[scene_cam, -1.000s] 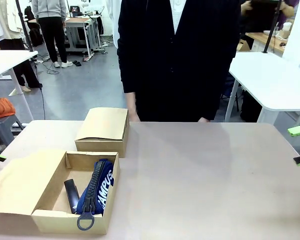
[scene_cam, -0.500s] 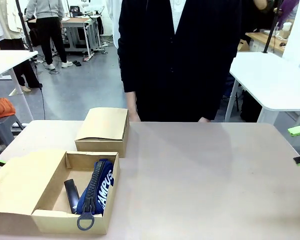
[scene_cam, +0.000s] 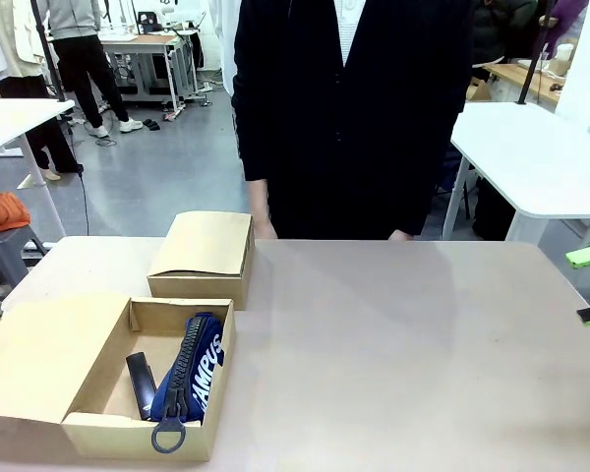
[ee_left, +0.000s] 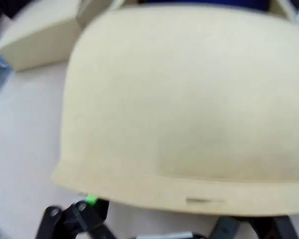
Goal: Place items inside the box.
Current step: Close the lid of the Mailer Box closest to the robot.
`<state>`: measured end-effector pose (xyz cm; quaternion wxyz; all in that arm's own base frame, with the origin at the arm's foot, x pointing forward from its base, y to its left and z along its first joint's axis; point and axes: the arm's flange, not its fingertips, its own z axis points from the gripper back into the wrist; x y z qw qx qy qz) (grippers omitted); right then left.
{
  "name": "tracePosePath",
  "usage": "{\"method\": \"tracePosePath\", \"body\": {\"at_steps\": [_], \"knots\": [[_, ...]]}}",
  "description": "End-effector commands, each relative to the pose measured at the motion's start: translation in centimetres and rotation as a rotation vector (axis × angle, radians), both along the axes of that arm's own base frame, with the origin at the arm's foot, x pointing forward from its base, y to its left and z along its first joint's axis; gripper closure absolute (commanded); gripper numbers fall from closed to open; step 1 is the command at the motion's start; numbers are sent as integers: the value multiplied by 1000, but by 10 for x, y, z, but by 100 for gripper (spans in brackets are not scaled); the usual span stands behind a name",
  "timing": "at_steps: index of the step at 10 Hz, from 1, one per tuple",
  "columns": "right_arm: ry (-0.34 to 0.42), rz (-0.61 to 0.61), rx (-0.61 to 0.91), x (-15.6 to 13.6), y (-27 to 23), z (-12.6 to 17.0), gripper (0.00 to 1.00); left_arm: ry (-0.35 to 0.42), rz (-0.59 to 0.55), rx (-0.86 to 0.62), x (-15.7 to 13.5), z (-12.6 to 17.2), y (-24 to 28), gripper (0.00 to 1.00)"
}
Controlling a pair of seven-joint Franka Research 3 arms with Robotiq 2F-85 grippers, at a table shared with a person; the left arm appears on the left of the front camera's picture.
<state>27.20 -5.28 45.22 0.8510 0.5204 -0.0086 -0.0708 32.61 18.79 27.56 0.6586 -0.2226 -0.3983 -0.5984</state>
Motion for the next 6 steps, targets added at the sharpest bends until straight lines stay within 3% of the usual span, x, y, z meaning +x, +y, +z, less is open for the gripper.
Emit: {"method": "tracePosePath", "body": {"at_steps": [1, 4, 6], "knots": [[-24, 9, 23, 1, 1, 1, 0, -43, -36, -125, 15, -54, 24, 4], [-24, 9, 23, 1, 1, 1, 0, -41, -22, -309, 7, -29, 18, 4], [-24, 9, 23, 1, 1, 1, 0, -95, -12, -359, -12, 4, 2, 4]]}}
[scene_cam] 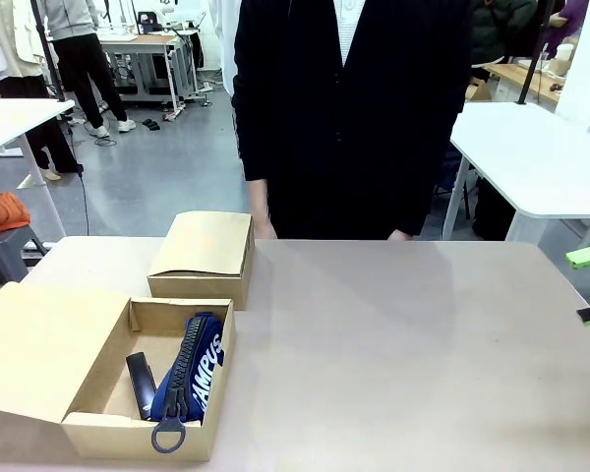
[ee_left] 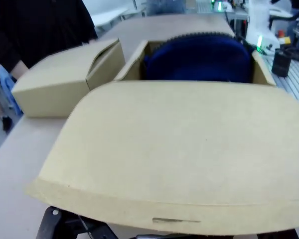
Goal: Place items inside the box.
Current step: Close the lid of the Mailer Box closest to the robot.
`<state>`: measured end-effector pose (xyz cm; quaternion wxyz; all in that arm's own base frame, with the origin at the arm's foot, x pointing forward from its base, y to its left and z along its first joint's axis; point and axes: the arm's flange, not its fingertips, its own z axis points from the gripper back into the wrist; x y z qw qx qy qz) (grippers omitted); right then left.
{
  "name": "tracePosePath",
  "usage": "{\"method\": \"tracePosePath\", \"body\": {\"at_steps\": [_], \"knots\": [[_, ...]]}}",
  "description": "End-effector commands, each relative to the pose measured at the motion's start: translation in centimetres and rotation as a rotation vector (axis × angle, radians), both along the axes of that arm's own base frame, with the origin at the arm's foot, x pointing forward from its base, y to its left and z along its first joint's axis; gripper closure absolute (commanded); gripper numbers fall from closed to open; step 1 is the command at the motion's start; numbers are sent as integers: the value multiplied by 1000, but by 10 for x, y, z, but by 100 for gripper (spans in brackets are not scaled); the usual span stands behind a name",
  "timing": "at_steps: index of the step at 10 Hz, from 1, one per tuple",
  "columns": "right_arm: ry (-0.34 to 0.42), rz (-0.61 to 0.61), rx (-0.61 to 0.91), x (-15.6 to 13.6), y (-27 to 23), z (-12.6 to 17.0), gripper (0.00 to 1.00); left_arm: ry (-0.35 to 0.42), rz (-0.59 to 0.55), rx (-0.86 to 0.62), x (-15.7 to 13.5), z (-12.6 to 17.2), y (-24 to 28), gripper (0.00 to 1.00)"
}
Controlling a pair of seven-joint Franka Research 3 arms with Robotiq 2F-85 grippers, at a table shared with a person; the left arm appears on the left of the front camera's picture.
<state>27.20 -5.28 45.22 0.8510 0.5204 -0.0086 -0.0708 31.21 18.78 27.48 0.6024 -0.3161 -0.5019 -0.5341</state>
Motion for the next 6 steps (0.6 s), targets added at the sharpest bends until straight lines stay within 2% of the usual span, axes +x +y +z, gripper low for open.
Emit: {"method": "tracePosePath", "body": {"at_steps": [1, 4, 6], "knots": [[-24, 9, 23, 1, 1, 1, 0, -66, 16, -76, -11, 29, -10, 4], [-24, 9, 23, 1, 1, 1, 0, -134, 15, -82, -49, 96, -62, 4], [-24, 9, 23, 1, 1, 1, 0, -203, 12, -47, -63, 118, -114, 4]]}}
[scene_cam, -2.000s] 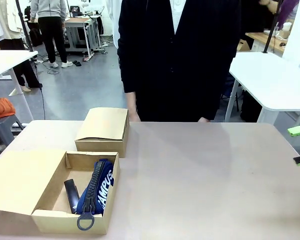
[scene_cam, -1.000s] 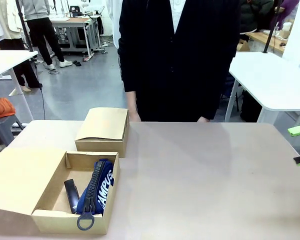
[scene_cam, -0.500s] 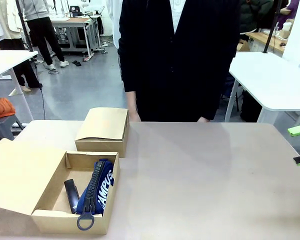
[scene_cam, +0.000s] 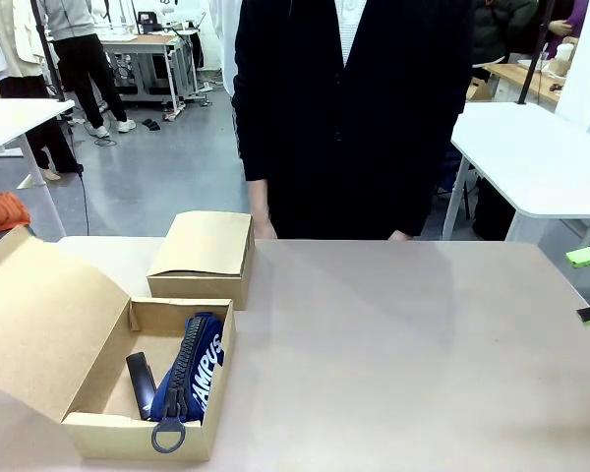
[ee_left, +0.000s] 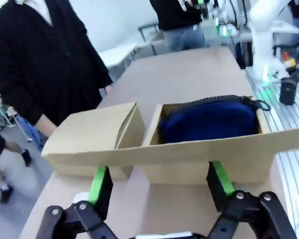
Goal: Place items inside the box.
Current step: Close the lid of the Mailer Box closest to the robot.
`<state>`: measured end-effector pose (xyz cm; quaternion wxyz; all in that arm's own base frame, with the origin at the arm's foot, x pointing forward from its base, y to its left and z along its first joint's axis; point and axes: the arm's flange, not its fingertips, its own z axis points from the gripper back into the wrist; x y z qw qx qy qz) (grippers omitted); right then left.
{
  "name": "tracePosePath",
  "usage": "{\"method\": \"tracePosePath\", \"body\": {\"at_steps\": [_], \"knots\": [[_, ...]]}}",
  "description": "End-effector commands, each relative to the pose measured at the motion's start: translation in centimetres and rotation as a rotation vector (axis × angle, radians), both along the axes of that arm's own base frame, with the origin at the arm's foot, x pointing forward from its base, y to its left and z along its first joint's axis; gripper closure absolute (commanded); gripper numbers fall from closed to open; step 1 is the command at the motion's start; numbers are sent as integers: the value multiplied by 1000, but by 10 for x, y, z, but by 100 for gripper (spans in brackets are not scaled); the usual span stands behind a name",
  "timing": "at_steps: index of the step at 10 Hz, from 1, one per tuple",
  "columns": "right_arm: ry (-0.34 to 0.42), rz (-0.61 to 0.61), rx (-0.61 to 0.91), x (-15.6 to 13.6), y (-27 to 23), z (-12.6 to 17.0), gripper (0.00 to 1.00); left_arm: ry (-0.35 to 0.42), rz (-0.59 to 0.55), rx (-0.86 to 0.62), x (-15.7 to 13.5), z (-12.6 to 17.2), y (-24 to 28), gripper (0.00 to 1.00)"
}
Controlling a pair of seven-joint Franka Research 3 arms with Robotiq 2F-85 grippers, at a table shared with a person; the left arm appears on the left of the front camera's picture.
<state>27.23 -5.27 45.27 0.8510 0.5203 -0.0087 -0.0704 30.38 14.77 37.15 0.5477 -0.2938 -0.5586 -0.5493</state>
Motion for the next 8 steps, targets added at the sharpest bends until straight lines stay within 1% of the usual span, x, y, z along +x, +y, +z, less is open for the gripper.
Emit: {"method": "tracePosePath", "body": {"at_steps": [1, 3, 5, 7, 8], "knots": [[-24, 9, 23, 1, 1, 1, 0, -34, -8, 24, -59, 23, -103, 4], [-24, 9, 23, 1, 1, 1, 0, -27, -95, 90, -70, 19, -144, 4], [-24, 9, 23, 1, 1, 1, 0, -28, -151, 130, -80, 19, -174, 4], [-24, 9, 23, 1, 1, 1, 0, 0, -197, 137, -86, 16, -192, 4], [-24, 9, 23, 1, 1, 1, 0, 23, -220, 149, -91, 10, -202, 4]]}}
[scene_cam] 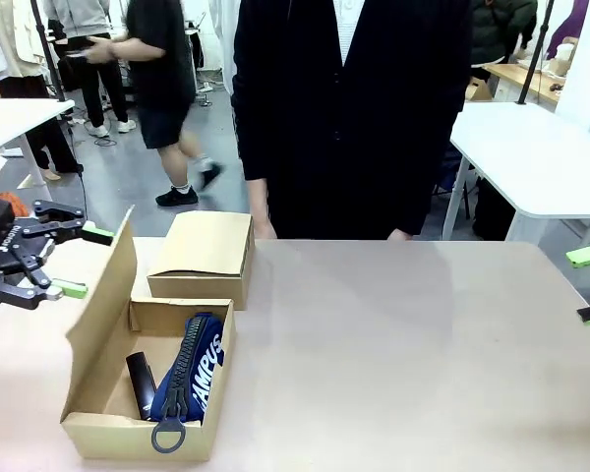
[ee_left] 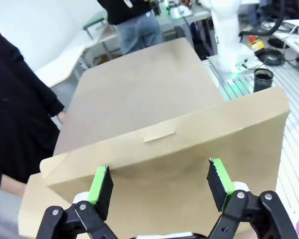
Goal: Place items inside the box.
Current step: Close the lid of the Mailer Box closest to the robot.
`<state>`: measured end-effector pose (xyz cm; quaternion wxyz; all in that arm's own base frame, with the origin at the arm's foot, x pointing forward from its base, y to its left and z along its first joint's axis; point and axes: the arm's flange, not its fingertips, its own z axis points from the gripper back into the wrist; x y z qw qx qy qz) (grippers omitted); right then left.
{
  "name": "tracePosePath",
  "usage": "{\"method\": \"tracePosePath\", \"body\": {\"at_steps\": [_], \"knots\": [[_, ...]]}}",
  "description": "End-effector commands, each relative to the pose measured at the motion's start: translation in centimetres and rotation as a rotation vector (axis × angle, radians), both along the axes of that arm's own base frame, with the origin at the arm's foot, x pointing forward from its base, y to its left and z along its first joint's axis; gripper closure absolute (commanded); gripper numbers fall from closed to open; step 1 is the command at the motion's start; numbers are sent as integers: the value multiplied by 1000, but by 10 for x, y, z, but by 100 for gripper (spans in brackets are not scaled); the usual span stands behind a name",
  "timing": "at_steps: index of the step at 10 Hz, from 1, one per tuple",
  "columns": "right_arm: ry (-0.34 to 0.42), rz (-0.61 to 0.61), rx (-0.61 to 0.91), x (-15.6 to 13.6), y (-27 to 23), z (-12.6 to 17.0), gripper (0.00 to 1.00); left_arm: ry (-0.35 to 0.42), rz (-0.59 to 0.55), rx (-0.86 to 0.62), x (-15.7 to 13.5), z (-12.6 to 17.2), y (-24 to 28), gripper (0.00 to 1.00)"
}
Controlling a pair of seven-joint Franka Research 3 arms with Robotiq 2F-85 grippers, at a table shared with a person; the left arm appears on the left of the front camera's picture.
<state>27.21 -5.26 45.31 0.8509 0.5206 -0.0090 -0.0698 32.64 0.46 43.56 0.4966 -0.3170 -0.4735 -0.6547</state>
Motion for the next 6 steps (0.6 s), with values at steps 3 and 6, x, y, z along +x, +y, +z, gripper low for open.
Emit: {"method": "tracePosePath", "body": {"at_steps": [3, 6], "knots": [[-23, 8, 22, 1, 0, 1, 0, -2, -28, 94, -128, -85, -88, 4], [-23, 8, 22, 1, 0, 1, 0, -3, -47, 186, -133, -114, -98, 4]]}}
